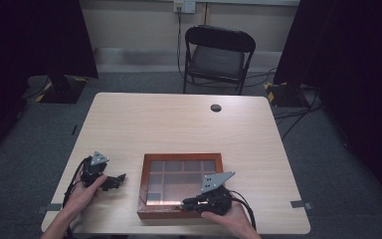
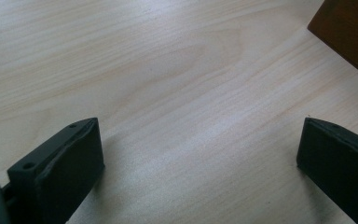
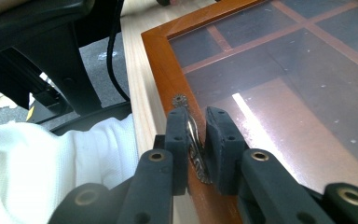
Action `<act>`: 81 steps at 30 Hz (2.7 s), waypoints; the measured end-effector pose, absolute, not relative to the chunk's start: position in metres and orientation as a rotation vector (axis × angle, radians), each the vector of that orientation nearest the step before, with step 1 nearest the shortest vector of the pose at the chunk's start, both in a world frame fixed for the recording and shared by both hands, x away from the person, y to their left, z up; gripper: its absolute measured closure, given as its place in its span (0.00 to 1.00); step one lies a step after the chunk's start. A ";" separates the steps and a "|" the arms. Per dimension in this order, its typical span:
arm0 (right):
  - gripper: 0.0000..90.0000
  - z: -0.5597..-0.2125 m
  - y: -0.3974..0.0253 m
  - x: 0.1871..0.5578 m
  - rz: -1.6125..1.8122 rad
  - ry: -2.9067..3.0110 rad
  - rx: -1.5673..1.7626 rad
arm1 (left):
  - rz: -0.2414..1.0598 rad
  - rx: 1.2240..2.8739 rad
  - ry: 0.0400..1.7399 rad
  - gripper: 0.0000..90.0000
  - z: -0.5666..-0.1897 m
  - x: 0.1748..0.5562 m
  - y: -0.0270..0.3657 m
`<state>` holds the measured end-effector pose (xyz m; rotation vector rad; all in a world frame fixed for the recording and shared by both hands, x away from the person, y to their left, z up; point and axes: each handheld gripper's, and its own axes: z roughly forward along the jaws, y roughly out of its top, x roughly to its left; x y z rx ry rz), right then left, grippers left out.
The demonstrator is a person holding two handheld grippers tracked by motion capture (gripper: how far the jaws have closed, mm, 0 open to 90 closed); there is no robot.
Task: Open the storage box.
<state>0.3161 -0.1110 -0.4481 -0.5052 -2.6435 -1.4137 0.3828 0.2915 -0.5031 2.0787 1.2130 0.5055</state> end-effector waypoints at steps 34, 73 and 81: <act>0.94 -0.438 -0.107 0.321 -1.400 -2.606 -0.542 | 0.482 2.100 1.169 0.20 -0.497 0.380 0.286; 0.94 -0.389 -0.102 0.334 -1.398 -2.600 -0.528 | 0.403 1.956 0.798 0.20 -0.465 0.355 0.249; 0.94 -0.381 -0.103 0.339 -1.391 -2.593 -0.529 | 0.415 1.934 0.792 0.21 -0.461 0.354 0.248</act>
